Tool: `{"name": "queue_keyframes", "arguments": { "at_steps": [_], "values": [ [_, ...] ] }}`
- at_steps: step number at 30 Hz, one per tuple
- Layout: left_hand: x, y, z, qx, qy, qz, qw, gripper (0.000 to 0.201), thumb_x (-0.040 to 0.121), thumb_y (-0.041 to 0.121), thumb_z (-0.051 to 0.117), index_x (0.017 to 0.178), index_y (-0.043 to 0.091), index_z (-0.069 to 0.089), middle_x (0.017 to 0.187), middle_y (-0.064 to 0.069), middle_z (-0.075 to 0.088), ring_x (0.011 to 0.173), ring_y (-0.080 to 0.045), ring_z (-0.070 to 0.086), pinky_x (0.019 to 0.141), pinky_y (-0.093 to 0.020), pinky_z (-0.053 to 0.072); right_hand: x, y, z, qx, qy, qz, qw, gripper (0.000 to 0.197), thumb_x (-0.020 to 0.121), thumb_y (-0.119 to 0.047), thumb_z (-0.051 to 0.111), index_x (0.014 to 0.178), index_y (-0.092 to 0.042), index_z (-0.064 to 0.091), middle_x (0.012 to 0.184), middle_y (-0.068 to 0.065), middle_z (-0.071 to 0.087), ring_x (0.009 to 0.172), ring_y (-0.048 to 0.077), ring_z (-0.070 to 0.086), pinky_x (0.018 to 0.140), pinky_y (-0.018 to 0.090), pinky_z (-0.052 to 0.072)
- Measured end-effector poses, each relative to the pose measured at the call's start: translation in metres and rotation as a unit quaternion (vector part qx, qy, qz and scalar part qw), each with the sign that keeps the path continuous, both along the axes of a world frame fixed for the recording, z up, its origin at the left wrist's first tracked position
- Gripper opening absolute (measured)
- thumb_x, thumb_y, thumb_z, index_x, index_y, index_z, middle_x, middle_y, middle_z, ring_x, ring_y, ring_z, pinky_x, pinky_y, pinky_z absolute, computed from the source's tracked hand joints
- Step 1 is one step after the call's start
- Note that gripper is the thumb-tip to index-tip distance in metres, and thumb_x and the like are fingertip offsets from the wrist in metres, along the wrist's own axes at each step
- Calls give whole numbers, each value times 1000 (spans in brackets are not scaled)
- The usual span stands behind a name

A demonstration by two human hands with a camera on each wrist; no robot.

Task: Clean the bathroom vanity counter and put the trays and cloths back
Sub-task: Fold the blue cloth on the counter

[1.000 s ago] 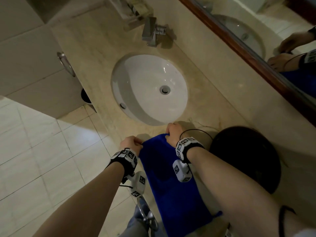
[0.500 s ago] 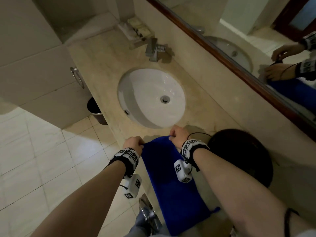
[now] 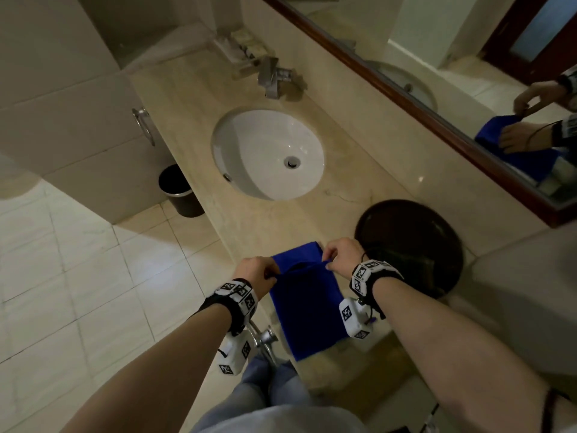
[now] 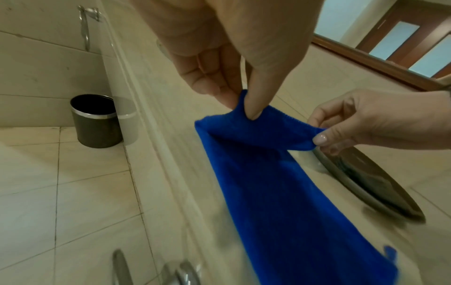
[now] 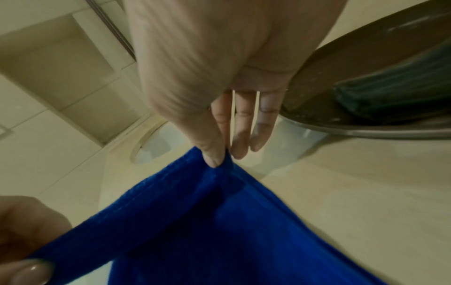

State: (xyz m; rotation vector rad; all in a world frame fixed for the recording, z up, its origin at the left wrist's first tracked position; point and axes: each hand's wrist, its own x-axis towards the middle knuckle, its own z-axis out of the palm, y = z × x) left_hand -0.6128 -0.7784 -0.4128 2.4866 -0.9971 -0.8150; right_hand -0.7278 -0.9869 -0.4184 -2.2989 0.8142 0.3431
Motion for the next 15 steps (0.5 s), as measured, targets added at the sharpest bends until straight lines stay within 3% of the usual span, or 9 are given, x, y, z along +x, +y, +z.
{"name": "queue_keyframes", "arguments": {
  "at_steps": [6, 9, 15],
  "values": [
    [-59, 13, -23, 29, -7, -78, 997, 19, 83, 16, 62, 101, 19, 66, 106, -2, 62, 98, -22, 58, 82, -26, 42, -59, 13, -14, -38, 19, 27, 999, 26, 72, -3, 69, 74, -28, 65, 76, -12, 63, 74, 7, 61, 71, 28, 56],
    [-80, 15, -30, 36, -2, -90, 995, 19, 83, 16, 62, 101, 20, 63, 107, -1, 59, 98, -21, 57, 81, -26, 43, -80, 16, -21, -36, 35, 38, 998, 29, 76, -3, 67, 84, -31, 67, 80, -14, 61, 78, 6, 59, 72, 26, 55],
    [-102, 17, -36, 52, 6, -109, 993, 20, 82, 16, 60, 101, 23, 61, 106, 1, 58, 96, -21, 56, 79, -27, 45, -104, 17, -20, -53, 69, 88, 992, 32, 74, -2, 65, 66, -32, 63, 78, -14, 59, 74, 9, 60, 67, 27, 56]
  ]
}}
